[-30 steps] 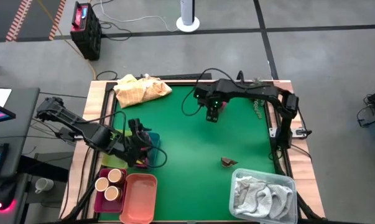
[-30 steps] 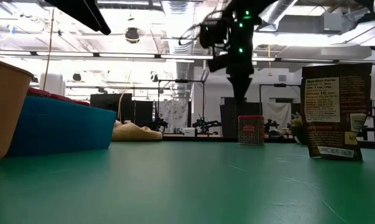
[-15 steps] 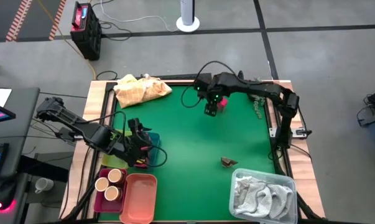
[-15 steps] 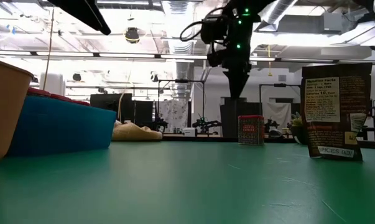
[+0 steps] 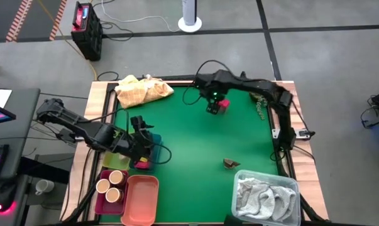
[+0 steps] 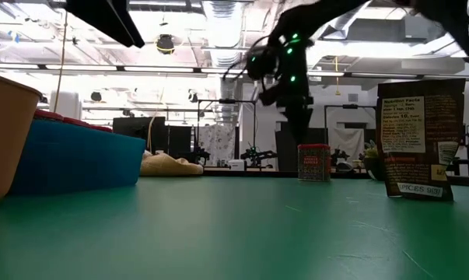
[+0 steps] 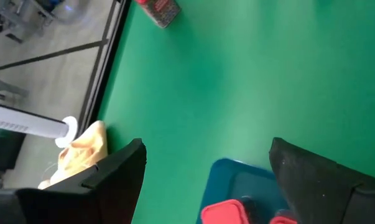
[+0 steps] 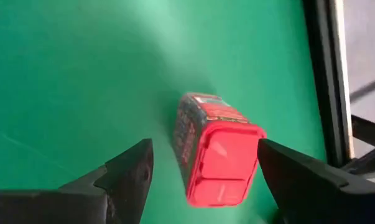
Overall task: Sort spices by type
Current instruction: Put the red seasoning can into the blue bin
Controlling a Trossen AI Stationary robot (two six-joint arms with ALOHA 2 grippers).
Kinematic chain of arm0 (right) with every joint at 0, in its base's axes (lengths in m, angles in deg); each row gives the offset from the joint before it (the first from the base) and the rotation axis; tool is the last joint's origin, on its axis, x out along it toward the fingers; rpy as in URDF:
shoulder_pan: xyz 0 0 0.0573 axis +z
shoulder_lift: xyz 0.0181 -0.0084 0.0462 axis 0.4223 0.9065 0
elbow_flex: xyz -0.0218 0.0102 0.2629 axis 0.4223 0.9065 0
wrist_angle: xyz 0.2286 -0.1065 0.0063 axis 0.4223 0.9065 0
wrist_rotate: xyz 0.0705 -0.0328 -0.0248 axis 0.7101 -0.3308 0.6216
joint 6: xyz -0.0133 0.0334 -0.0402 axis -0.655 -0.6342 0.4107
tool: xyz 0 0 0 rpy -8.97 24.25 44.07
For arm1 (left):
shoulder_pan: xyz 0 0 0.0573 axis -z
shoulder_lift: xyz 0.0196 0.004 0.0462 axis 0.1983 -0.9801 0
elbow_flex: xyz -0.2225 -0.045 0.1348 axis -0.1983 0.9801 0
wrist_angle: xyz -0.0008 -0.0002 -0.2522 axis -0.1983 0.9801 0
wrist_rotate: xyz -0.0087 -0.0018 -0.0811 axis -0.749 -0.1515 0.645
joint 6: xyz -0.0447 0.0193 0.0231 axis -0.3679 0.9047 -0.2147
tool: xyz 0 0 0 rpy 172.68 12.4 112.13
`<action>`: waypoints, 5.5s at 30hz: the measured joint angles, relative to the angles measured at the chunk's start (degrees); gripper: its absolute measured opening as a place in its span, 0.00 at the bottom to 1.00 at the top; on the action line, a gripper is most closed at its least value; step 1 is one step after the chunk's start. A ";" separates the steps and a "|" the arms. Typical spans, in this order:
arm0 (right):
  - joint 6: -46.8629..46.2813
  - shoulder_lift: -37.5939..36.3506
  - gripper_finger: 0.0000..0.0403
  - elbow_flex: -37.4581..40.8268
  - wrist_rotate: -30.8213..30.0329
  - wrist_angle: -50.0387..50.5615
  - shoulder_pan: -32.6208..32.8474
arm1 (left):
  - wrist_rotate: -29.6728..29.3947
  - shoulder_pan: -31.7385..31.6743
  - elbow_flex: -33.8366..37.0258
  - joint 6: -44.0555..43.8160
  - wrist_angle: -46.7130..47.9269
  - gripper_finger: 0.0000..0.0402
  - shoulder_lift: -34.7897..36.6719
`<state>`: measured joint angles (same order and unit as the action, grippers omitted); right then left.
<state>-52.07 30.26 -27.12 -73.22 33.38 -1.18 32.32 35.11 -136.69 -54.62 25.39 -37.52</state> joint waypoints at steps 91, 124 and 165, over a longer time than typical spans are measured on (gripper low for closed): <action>9.31 4.76 0.58 -3.89 -3.88 5.15 16.39 | 3.93 -1.37 -0.02 -6.75 13.14 0.81 2.50; 13.16 -0.47 0.59 -5.15 5.14 -30.82 31.38 | -2.40 -2.64 -0.04 -4.89 -16.67 0.81 -14.01; 7.51 -15.94 0.79 0.05 -0.04 -18.27 26.98 | -5.73 -1.24 0.09 -4.97 -6.67 0.45 -9.31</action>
<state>-44.56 14.32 -27.07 -73.26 15.11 25.80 26.59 33.87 -136.60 -59.59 18.72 -46.82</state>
